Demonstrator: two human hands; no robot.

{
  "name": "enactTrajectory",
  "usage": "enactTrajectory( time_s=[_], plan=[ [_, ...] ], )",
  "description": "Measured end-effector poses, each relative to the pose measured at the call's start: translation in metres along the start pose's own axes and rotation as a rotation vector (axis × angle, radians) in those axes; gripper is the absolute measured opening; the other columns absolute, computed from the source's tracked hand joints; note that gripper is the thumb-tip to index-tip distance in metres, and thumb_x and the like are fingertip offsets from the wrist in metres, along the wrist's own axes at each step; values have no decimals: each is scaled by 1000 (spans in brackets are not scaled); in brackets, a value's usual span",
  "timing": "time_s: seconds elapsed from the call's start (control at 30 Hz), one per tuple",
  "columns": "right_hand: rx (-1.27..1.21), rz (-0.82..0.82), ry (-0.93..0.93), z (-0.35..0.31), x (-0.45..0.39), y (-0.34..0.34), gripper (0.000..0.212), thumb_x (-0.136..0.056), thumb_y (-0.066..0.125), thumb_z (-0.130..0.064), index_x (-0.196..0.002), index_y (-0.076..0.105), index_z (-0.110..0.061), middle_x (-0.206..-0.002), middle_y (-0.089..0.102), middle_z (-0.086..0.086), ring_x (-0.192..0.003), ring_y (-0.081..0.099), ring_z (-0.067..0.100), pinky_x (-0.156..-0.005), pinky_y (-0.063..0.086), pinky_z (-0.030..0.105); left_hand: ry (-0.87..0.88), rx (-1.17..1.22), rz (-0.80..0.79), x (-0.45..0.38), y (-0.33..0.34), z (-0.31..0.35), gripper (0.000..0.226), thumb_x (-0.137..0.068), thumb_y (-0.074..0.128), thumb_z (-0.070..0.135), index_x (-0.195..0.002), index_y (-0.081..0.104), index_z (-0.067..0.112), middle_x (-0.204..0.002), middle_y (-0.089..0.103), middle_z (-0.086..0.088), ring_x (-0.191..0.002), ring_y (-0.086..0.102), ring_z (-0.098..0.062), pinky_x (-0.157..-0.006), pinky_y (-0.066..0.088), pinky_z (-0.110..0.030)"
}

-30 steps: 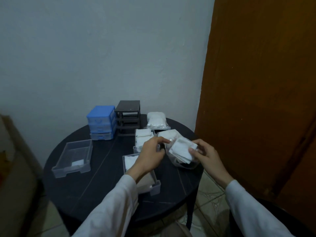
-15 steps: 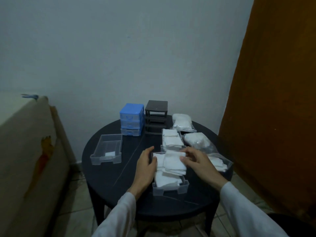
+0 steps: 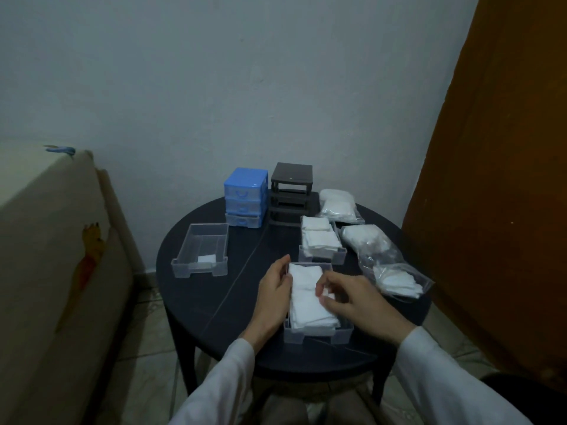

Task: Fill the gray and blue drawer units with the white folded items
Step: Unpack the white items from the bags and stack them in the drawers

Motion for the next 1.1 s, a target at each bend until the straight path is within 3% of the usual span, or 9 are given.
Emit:
enactTrajectory(
  time_s=[0.13,0.3,0.4,0.5,0.67,0.73,0.8,0.93,1.1],
  plan=[
    [288,13,-21,-1,0,1,11,-84,60,-39,-92,64,-33,-106,49,-19,-100,37,-6,-91,25,25,-3,13,2,0,0,0,41,-96,40,2,-137,43,11,-135,49,-2,-117,44,-4,-94,35,-14],
    [300,95,-76,-16,8,0,24,-91,52,-38,-111,61,-30,-121,50,-16,-115,40,-2,-103,30,27,-11,13,-4,-1,-1,-2,41,-97,41,4,-137,43,12,-136,49,-2,-117,46,-6,-95,36,-16],
    [248,-64,-43,-30,19,10,45,-99,32,-41,-142,36,-29,-146,35,-15,-132,31,-1,-110,21,18,-27,39,-13,0,-1,-3,41,-97,40,3,-137,43,12,-136,49,-3,-117,47,-6,-95,37,-16],
    [336,-184,-62,-36,28,22,73,-85,-2,-57,-149,13,-26,-156,15,-11,-141,12,0,-110,1,13,-25,32,-13,-1,-1,-1,41,-97,39,3,-137,43,10,-134,50,-3,-116,47,-6,-93,36,-13],
    [448,-195,-126,-26,28,33,94,-70,-22,-59,-149,11,-21,-157,13,-4,-143,11,5,-109,-9,16,-22,21,-13,0,0,0,41,-97,39,2,-136,43,9,-134,51,-5,-117,47,-7,-97,37,-17],
    [417,-208,-112,-27,27,31,87,-77,-14,-60,-149,14,-21,-156,14,-5,-143,11,5,-109,-6,13,-19,8,-17,0,-1,0,41,-96,39,2,-137,43,9,-135,51,-6,-117,48,-8,-99,37,-19],
    [267,-213,-47,-25,25,27,62,-94,12,-52,-148,23,-23,-155,18,-10,-141,14,0,-107,-1,7,-8,-21,-24,1,-2,2,41,-96,41,4,-137,43,10,-135,51,-5,-118,48,-9,-101,39,-22],
    [-125,-34,28,-18,24,13,37,-98,41,-33,-132,52,-25,-138,45,-17,-125,38,-9,-99,24,0,17,-137,-54,0,-5,9,41,-96,48,12,-136,44,13,-137,49,-5,-123,46,-12,-106,38,-30],
    [-49,150,48,7,30,-15,23,-94,52,-17,-110,62,-28,-109,58,-19,-102,51,-10,-86,36,4,219,-297,-28,-1,-3,45,32,-92,51,4,-121,55,17,-125,53,2,-110,46,-2,-89,33,-9]
  ],
)
Point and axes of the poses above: each hand's wrist, its own x-axis away from the middle knuckle, its own y-axis out of the palm, z = x × y, the point moved 1 cm from there along -x, towards the middle knuckle
